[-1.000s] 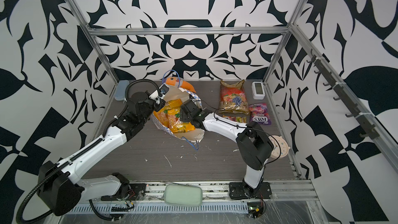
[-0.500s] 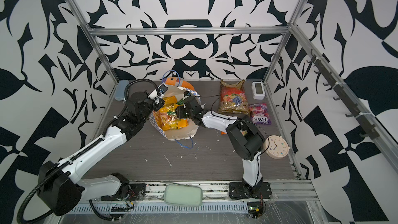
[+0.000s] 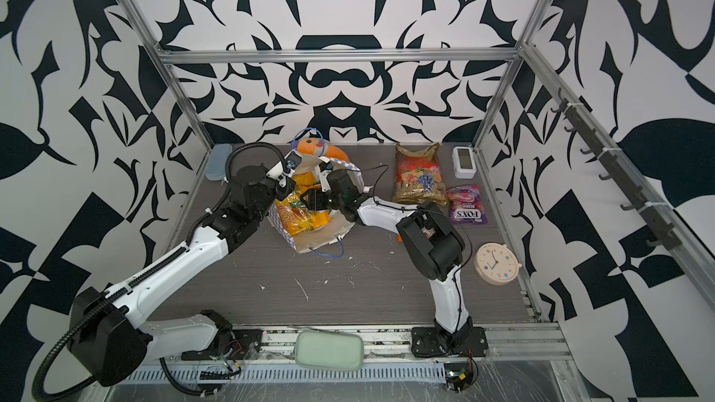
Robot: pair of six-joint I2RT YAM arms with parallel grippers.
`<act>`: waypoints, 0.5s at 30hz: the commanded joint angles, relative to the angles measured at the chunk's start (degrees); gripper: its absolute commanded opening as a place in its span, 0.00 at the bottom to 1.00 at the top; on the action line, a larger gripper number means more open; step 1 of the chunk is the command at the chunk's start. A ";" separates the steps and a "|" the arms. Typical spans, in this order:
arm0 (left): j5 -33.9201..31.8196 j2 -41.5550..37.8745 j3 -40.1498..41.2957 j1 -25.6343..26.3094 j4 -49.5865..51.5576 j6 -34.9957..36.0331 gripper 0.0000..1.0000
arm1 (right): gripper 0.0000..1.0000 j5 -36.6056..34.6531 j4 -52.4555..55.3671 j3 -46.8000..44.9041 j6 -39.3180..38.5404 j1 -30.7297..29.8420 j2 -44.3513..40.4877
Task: Take the snacks out of the paper bag
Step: Pick up the snack from the paper bag.
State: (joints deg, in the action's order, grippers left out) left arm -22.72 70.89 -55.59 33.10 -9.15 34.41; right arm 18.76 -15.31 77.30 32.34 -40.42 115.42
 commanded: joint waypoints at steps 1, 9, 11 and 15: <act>2.34 -0.78 -1.52 0.30 -9.75 -0.58 0.00 | 0.65 4.46 0.61 3.44 -1.34 -0.79 1.53; 2.20 -0.85 -1.65 0.33 -9.90 -0.63 0.00 | 0.26 4.87 2.17 5.68 -2.92 -1.05 3.29; 2.06 -0.78 -1.74 0.37 -9.79 -0.46 0.00 | 0.03 4.24 2.64 5.83 -3.01 -1.38 2.44; 1.73 -0.87 -1.71 0.32 -9.64 -0.16 0.00 | 0.00 3.96 6.41 8.15 -5.62 -2.79 1.05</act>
State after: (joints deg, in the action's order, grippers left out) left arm -22.72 71.07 -55.59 33.10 -9.30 34.30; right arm 20.80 -11.57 82.50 28.47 -41.34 119.17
